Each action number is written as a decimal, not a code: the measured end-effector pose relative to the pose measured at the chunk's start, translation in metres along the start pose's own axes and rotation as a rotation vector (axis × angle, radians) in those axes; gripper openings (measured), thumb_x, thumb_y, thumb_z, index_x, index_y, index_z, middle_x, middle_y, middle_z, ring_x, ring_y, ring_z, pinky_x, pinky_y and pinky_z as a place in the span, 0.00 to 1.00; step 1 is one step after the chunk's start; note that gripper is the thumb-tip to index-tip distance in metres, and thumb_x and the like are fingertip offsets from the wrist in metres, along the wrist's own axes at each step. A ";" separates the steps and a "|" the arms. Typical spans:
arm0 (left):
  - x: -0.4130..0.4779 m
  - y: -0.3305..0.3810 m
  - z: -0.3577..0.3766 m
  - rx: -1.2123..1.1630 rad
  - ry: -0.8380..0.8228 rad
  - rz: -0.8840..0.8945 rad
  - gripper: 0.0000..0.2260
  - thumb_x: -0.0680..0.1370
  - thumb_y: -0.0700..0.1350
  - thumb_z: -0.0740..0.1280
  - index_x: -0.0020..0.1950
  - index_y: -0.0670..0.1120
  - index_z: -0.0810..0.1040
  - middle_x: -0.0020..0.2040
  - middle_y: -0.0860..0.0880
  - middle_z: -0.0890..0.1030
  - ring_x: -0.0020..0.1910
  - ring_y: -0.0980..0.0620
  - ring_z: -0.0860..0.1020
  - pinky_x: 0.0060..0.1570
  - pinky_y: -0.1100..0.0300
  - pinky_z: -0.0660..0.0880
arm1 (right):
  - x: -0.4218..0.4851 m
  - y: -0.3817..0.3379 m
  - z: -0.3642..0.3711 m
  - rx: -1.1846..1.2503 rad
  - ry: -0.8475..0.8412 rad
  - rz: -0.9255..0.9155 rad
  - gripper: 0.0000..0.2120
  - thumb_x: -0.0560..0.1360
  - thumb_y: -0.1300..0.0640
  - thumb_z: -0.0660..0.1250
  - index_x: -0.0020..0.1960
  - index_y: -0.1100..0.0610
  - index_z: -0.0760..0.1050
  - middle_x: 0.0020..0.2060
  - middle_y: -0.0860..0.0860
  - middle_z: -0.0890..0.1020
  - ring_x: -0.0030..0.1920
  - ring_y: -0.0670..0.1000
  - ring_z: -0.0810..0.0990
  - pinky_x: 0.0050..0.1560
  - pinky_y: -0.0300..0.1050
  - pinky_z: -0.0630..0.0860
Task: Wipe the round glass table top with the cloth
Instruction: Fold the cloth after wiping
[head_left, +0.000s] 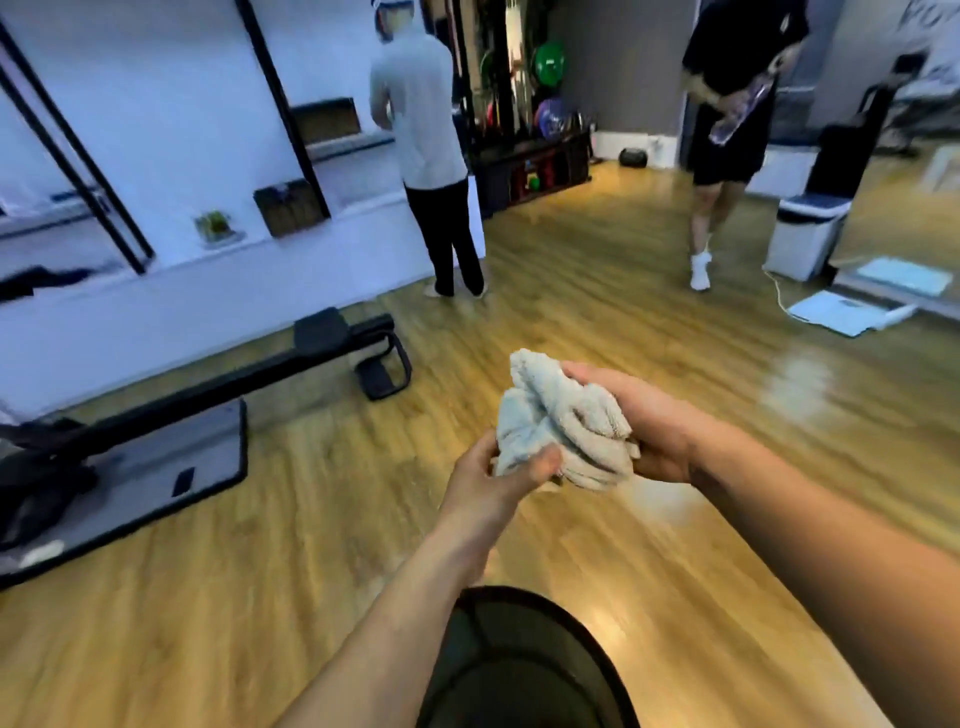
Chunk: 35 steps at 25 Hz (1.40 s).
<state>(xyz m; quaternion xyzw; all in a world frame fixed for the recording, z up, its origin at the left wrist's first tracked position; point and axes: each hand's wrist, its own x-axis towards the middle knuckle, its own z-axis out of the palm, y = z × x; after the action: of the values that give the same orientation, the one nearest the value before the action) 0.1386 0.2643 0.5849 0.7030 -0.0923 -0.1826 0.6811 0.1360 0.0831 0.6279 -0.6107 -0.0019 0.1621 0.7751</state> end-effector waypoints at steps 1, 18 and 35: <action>-0.016 0.040 -0.004 0.010 0.012 0.071 0.20 0.67 0.53 0.75 0.58 0.52 0.80 0.49 0.53 0.86 0.44 0.58 0.82 0.40 0.67 0.75 | -0.014 -0.035 0.019 0.064 -0.060 -0.019 0.22 0.78 0.43 0.61 0.60 0.59 0.77 0.51 0.59 0.83 0.46 0.53 0.84 0.43 0.44 0.81; -0.240 0.212 -0.079 -0.101 -0.057 0.338 0.27 0.66 0.52 0.78 0.61 0.42 0.77 0.56 0.40 0.84 0.56 0.42 0.82 0.59 0.46 0.77 | -0.178 -0.162 0.217 -0.571 0.014 -0.569 0.11 0.69 0.58 0.64 0.50 0.59 0.79 0.42 0.54 0.82 0.43 0.51 0.79 0.44 0.47 0.73; -0.142 0.248 0.085 0.386 -0.399 0.471 0.15 0.80 0.51 0.65 0.47 0.40 0.81 0.39 0.47 0.79 0.38 0.52 0.74 0.39 0.58 0.66 | -0.278 -0.184 0.057 -1.333 0.365 -0.460 0.15 0.74 0.52 0.72 0.60 0.44 0.77 0.47 0.38 0.83 0.47 0.38 0.80 0.46 0.36 0.76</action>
<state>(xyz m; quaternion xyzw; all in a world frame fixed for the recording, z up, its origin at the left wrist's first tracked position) 0.0054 0.2261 0.8493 0.7286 -0.4154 -0.1335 0.5280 -0.0933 0.0289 0.8711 -0.9545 -0.0994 -0.1449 0.2410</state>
